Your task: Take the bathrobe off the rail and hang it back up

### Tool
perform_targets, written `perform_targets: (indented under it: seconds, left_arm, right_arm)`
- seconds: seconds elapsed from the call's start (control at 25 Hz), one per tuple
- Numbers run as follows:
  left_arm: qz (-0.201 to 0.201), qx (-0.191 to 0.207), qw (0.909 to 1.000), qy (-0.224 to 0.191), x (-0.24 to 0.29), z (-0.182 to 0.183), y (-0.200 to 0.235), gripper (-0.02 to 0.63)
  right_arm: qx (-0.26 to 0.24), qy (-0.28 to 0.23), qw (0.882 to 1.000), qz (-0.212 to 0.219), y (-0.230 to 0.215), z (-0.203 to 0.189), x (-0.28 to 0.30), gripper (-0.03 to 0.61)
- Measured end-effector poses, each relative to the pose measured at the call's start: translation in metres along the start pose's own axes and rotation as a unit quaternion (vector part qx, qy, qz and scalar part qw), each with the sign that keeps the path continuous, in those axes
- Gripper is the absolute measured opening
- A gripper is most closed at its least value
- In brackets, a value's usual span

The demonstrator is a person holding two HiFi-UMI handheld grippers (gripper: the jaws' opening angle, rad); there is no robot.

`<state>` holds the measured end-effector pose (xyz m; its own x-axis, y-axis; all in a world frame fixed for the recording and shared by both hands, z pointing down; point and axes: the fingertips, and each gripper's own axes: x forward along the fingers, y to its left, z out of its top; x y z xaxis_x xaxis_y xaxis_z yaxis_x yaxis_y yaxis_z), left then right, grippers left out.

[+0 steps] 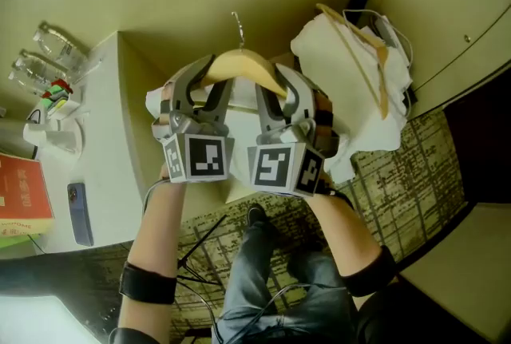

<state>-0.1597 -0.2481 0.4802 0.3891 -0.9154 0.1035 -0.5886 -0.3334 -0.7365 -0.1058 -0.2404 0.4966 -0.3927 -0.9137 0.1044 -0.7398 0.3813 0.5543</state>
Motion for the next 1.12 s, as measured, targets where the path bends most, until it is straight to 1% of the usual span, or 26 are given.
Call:
perform_targets:
  seconds: [0.16, 0.28, 0.36, 0.44, 0.52, 0.64, 0.68, 0.8, 0.92, 1.12]
  left_arm:
    - [-0.031, 0.003, 0.9993, 0.021, 0.007, -0.043, -0.054, 0.144]
    - [-0.057, 0.007, 0.9979, 0.030, 0.019, -0.062, -0.086, 0.144]
    - [-0.084, 0.015, 0.9958, 0.033, 0.030, -0.072, -0.110, 0.144]
    - [-0.115, 0.029, 0.9923, 0.035, 0.043, -0.081, -0.137, 0.144]
    - [-0.151, 0.052, 0.9865, 0.036, 0.060, -0.090, -0.168, 0.144]
    - [-0.215, 0.100, 0.9709, 0.028, 0.088, -0.106, -0.222, 0.144]
    - [-0.233, 0.107, 0.9661, 0.027, 0.097, -0.109, -0.238, 0.144]
    - [-0.272, 0.099, 0.9566, 0.034, 0.122, -0.116, -0.278, 0.144]
    - [-0.297, 0.098, 0.9490, 0.041, 0.144, -0.131, -0.311, 0.144]
    - [-0.323, 0.087, 0.9412, 0.050, 0.171, -0.154, -0.351, 0.144]
  right_arm:
    - [0.039, 0.043, 0.998, 0.018, 0.039, -0.062, 0.002, 0.153]
    - [0.065, 0.062, 0.996, 0.008, 0.050, -0.099, 0.004, 0.153]
    - [0.087, 0.078, 0.993, 0.002, 0.054, -0.124, 0.003, 0.153]
    - [0.120, 0.097, 0.988, -0.004, 0.058, -0.154, 0.003, 0.153]
    - [0.161, 0.121, 0.979, -0.009, 0.063, -0.190, 0.004, 0.153]
    - [0.216, 0.160, 0.963, -0.022, 0.067, -0.247, 0.001, 0.150]
    - [0.232, 0.172, 0.957, -0.026, 0.068, -0.266, 0.001, 0.150]
    - [0.264, 0.205, 0.942, -0.035, 0.072, -0.314, 0.004, 0.147]
    - [0.289, 0.228, 0.929, -0.035, 0.080, -0.354, 0.009, 0.147]
    - [0.318, 0.244, 0.915, -0.040, 0.091, -0.398, 0.019, 0.143]
